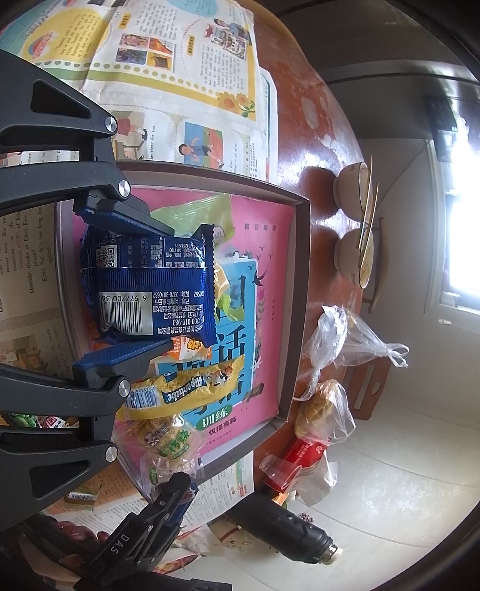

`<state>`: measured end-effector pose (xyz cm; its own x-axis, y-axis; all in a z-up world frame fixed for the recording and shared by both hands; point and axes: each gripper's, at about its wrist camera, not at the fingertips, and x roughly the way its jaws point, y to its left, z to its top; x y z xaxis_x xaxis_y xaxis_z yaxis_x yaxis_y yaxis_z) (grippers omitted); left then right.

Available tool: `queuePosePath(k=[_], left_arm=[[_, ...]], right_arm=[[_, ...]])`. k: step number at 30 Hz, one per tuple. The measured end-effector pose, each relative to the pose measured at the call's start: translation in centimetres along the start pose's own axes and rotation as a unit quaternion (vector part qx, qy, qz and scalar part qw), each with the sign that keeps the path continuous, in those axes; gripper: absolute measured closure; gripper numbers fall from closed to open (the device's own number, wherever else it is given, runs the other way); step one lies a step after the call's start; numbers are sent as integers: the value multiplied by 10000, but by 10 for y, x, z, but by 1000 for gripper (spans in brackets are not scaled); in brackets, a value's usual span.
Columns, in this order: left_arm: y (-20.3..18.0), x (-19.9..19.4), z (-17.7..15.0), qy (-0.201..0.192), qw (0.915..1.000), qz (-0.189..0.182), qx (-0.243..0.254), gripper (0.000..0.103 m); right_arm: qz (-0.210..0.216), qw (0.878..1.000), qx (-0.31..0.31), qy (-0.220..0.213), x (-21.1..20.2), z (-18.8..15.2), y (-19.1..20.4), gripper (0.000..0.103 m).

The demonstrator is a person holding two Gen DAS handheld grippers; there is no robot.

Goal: Organize snacks
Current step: 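Lower both snacks onto the pink book and open both tools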

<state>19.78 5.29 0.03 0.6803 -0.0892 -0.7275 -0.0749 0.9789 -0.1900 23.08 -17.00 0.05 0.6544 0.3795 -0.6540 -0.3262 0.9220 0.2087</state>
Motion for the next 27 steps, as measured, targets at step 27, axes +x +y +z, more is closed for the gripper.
queuePosePath(k=[27], left_arm=[[0,-5,-2,52,10000,39,-10,49]], right_arm=[[-168,9998,90,-27,-10,-2,-13,69]])
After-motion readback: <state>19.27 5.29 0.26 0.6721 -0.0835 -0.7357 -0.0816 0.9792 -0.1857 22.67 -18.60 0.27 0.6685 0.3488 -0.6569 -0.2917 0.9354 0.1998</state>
